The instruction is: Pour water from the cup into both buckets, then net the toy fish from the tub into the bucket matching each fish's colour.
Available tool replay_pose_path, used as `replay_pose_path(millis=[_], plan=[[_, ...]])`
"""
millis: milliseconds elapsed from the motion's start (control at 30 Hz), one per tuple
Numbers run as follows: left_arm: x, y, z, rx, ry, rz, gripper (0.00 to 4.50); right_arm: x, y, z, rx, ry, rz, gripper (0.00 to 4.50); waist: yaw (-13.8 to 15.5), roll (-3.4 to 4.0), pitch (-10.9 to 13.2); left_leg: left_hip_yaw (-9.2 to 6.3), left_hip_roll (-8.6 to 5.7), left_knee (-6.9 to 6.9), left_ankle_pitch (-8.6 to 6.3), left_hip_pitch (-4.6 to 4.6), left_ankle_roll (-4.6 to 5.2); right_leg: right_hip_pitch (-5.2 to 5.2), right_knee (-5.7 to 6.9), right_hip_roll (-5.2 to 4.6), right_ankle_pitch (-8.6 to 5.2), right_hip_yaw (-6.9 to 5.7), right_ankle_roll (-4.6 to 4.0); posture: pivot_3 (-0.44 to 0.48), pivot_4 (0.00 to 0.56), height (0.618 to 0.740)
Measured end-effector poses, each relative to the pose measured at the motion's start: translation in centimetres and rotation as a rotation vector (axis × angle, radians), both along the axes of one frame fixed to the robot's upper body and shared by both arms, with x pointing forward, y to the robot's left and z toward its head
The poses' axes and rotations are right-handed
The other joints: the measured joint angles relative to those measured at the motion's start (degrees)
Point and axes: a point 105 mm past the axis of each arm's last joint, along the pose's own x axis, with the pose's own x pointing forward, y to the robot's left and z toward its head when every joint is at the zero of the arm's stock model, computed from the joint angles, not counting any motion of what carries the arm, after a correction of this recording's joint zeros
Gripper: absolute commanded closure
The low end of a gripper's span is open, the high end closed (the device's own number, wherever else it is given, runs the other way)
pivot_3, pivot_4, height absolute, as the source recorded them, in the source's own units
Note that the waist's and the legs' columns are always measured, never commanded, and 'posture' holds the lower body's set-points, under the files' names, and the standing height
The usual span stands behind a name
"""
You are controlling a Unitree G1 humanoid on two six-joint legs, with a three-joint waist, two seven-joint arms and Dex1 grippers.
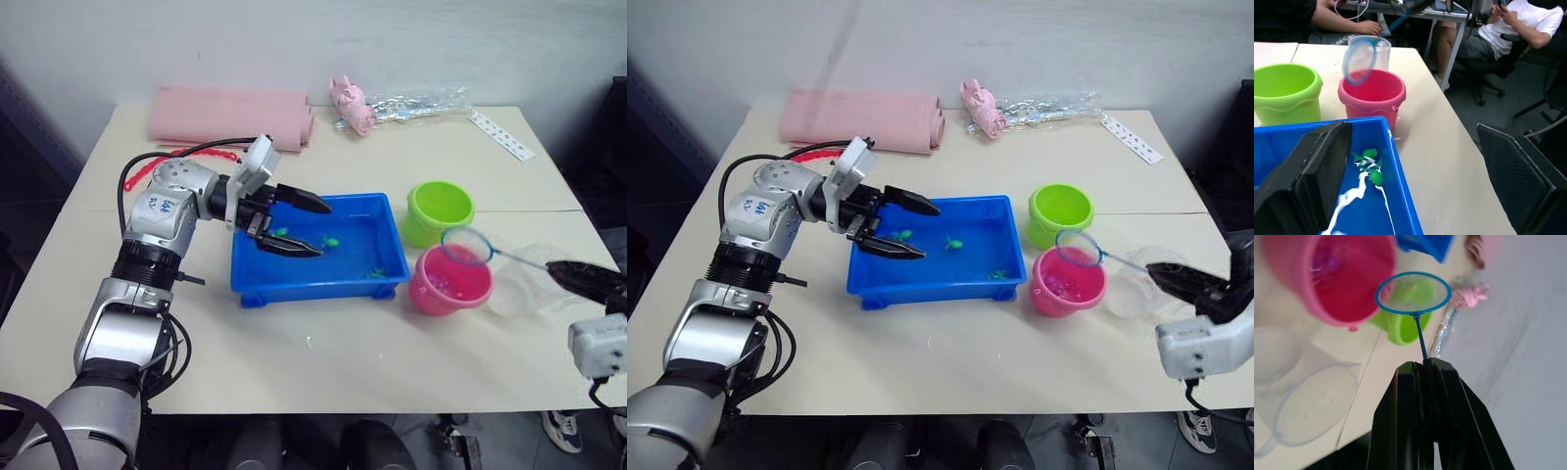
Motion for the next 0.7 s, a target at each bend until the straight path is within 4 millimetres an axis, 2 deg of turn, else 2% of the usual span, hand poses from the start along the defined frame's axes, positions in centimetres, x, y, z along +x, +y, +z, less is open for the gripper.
replay_pose_path(millis=[100,267,367,500,700], plan=[[-0.1,0.3,-0.8,0.026,-0.014,0.010,0.07,1.1,2.0,1.9,0.132,0.066,0.060,4.50,-0.3,0.00,0.0,-0.06,0.10,0.04,0.00,0.00,0.00,0.01,0.00,0.05,0.00,-0.07,0.00,0.000,0.150,0.740],[-0.3,0.9,-1.9,0.055,-0.036,0.060,0.07,3.9,6.4,2.6,0.204,0.212,0.207,4.50,-1.3,0.01,0.0,-0.06,0.13,0.16,-0.01,-0.04,0.02,0.00,-0.05,0.03,0.00,-0.05,-0.01,0.000,0.150,0.740],[-0.9,1.3,-2.1,0.065,-0.041,0.088,0.07,6.0,8.4,1.3,0.204,0.335,0.287,4.50,-1.4,0.01,0.0,-0.08,0.12,0.19,-0.02,-0.07,0.02,-0.02,-0.05,0.04,0.00,-0.06,-0.01,0.000,0.150,0.740],[-1.6,2.2,-2.0,0.073,-0.030,0.145,0.07,8.4,9.4,-1.3,0.144,0.478,0.334,4.50,-1.1,0.06,0.1,-0.10,0.09,0.14,-0.03,-0.13,0.04,-0.07,0.05,0.00,0.00,-0.08,-0.01,0.000,0.150,0.740],[-2.3,2.8,-2.0,0.083,-0.013,0.199,0.07,9.1,9.8,-3.2,0.027,0.555,0.414,4.50,-1.0,0.06,0.1,-0.16,0.04,0.21,-0.08,-0.17,0.13,-0.02,0.06,-0.07,0.00,-0.14,-0.01,0.000,0.150,0.740]])
